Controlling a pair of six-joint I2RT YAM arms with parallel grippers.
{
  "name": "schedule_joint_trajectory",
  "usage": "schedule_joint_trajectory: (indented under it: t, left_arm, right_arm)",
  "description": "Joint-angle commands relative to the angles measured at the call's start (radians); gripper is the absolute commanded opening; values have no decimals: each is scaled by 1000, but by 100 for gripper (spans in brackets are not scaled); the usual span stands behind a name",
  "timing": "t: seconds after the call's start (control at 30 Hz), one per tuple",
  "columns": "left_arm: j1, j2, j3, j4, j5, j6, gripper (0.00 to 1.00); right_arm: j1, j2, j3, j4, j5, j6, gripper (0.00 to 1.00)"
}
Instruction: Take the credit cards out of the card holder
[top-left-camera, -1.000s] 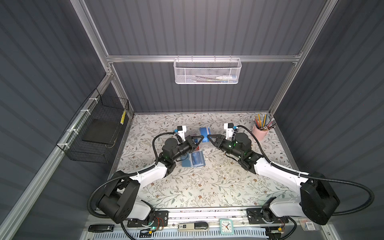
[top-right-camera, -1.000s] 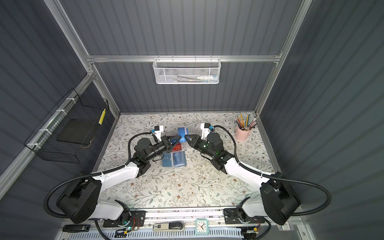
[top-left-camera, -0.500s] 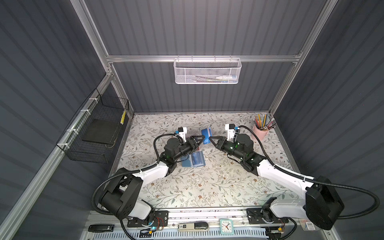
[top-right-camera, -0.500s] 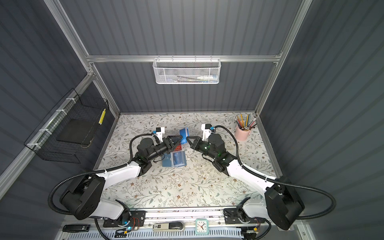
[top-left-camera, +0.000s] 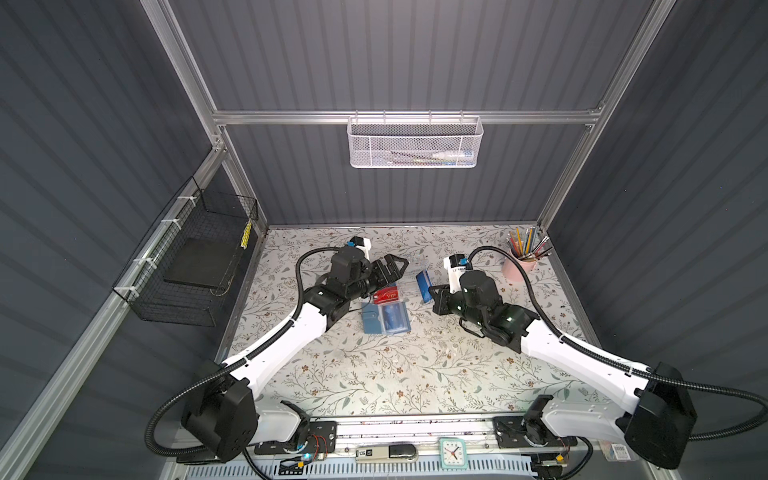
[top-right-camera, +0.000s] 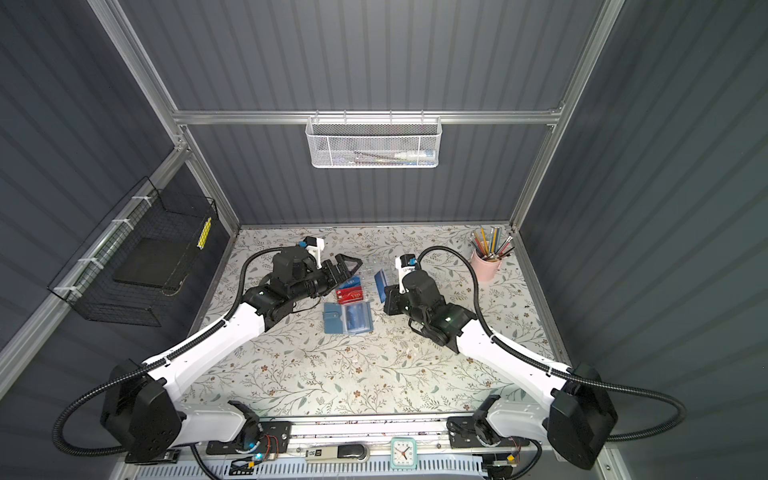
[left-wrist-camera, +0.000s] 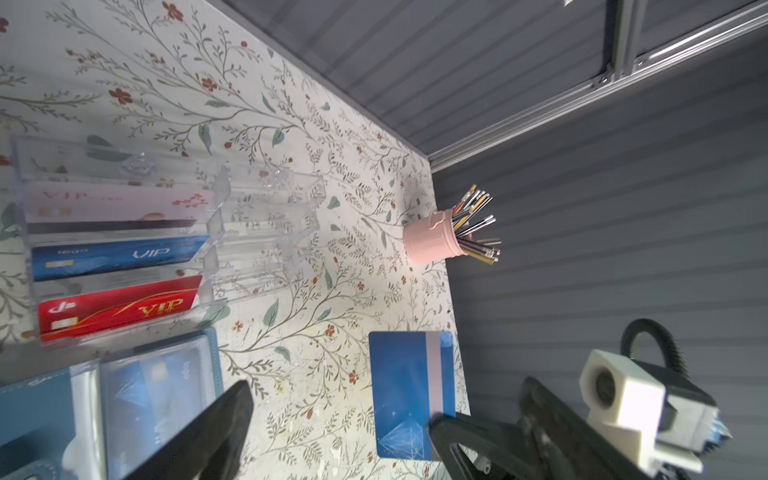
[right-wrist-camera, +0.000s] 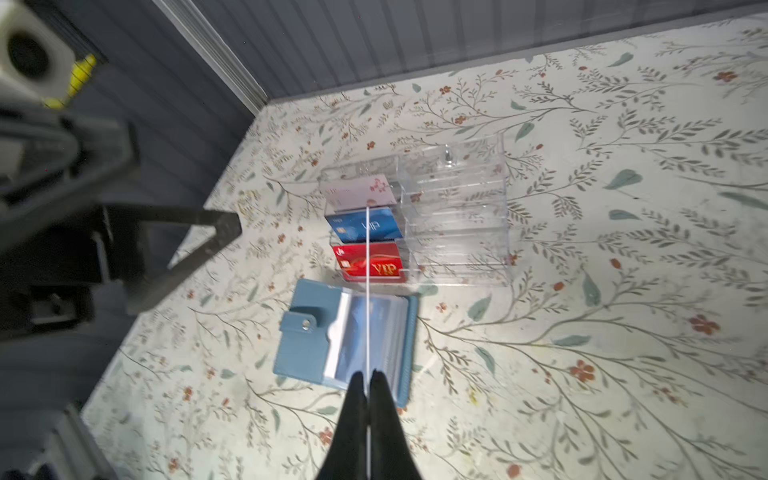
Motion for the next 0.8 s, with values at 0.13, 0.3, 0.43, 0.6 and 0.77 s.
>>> schedule_joint_trajectory:
  t: [0.13,0.3,0.43,0.6,0.77]
  left_arm:
    - [3,85,84,-238,126,51,100]
    - [3,94,97,-241,176,28,100]
    - [3,122,109,-225,233,-1,100]
    - [3,164,150,-241,270,-15,100]
    - [3,196,193,-264,284,-25,100]
  right_arm:
    - [80,-25,-98,46,202,-252,0]
    - [113,-39,-160,144,218,-330,0]
    - [151,-40,-183,197,261,-401,0]
    - [185,-45,-205,255,312,-463,0]
    - [225,-33,-227,322,376,-548,0]
